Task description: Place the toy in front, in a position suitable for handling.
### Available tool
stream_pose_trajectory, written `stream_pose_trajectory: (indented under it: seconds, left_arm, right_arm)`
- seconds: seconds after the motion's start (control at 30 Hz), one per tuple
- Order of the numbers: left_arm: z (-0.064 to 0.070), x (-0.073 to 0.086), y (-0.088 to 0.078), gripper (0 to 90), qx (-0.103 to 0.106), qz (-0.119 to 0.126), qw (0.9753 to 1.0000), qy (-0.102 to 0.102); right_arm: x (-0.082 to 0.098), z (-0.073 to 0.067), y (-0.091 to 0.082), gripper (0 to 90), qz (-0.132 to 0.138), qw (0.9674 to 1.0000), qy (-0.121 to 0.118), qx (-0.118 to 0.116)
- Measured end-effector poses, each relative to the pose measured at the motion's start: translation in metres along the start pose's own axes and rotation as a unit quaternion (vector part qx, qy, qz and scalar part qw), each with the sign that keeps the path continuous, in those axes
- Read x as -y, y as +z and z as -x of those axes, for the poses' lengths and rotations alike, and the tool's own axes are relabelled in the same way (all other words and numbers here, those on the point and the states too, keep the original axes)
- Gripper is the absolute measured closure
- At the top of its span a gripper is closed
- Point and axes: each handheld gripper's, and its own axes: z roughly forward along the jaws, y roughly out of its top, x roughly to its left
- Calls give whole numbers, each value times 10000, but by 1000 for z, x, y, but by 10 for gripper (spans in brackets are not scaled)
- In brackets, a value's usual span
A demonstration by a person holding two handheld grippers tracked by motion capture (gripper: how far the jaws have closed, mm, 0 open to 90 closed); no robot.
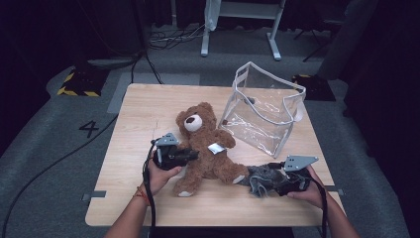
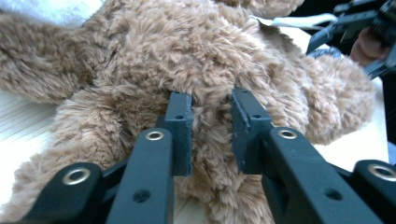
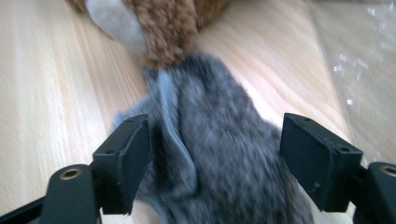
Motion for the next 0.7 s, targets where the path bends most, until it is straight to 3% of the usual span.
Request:
stream_pose_trajectory:
  seconds: [0.13, 0.2, 0.3, 0.43, 0.57, 0.63, 0.67, 0.7]
  left_arm:
    - [-7, 5, -5, 735, 23, 6, 10000, -97]
    - [-12, 8, -7, 722, -46, 32, 9997, -224]
    - [-16, 8, -7, 700, -2, 65, 9997, -231]
    - [-18, 6, -7, 632, -11, 62, 9997, -229]
    - [-24, 5, -6, 446, -132, 60, 9988, -472]
    - [-25, 4, -6, 290, -218, 33, 9983, -546]
    - [-29, 1, -5, 254, -237, -2, 9974, -680]
    - [-31, -2, -5, 227, -288, -14, 9973, -678]
  right_arm:
    - [-9, -3, 6, 276, 132, 9999, 38, -75]
    - [-11, -4, 21, 283, -159, 9997, 3, 196]
    - [-7, -1, 31, 274, -470, 9985, 22, 279]
    - [1, 6, 31, 245, -490, 9980, 294, 257]
    - [9, 9, 30, 229, -519, 9974, 428, 244]
    - [10, 10, 30, 226, -535, 9974, 423, 224]
    - [11, 10, 31, 224, -517, 9976, 401, 207]
    - [11, 9, 31, 224, -526, 9977, 376, 219]
